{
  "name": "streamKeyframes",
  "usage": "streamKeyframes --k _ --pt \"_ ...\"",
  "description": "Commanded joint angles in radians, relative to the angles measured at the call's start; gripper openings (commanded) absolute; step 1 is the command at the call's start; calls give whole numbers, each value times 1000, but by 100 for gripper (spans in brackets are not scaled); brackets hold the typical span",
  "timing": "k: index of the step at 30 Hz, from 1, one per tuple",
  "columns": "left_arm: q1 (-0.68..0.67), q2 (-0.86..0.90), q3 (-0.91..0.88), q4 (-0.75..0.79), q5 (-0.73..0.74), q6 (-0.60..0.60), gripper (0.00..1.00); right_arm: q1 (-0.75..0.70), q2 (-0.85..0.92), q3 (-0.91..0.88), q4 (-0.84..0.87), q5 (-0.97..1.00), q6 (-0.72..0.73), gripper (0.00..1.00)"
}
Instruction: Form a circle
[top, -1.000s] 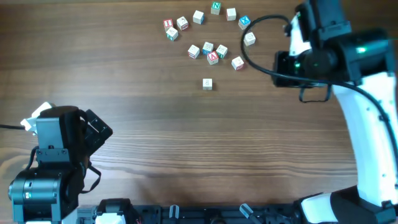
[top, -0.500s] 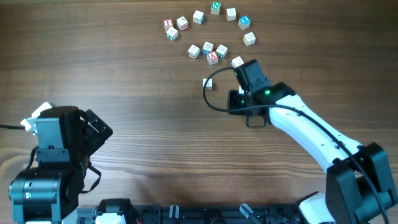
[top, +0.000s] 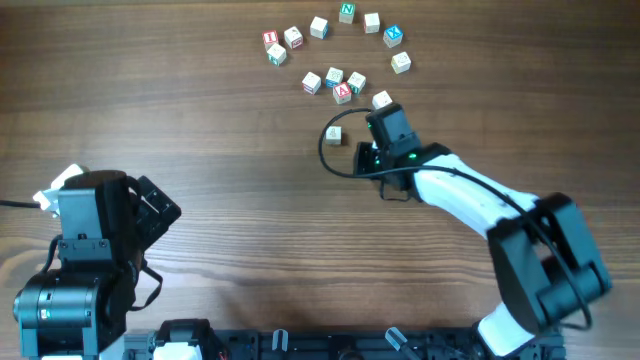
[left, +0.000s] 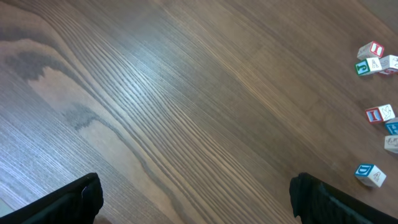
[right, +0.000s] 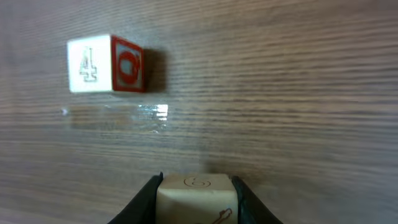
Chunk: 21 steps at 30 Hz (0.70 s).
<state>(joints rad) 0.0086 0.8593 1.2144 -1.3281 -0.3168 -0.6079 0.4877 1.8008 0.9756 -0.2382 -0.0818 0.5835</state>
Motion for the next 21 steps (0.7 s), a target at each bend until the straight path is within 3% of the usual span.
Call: streamKeyframes --k 1,6,13,17,21 --pt "6 1 -4 3 -13 -10 100 47 62 0 76 -32 10 16" --pt "6 1 -4 3 -13 -10 100 91 64 13 96 28 -34 18" --pt "6 1 -4 3 -13 -10 100 91 64 13 98 126 56 17" --pt "6 1 -4 3 -13 -10 100 91 64 13 118 139 41 23" --pt "6 1 -4 3 -13 -10 100 91 64 13 117 176 46 22"
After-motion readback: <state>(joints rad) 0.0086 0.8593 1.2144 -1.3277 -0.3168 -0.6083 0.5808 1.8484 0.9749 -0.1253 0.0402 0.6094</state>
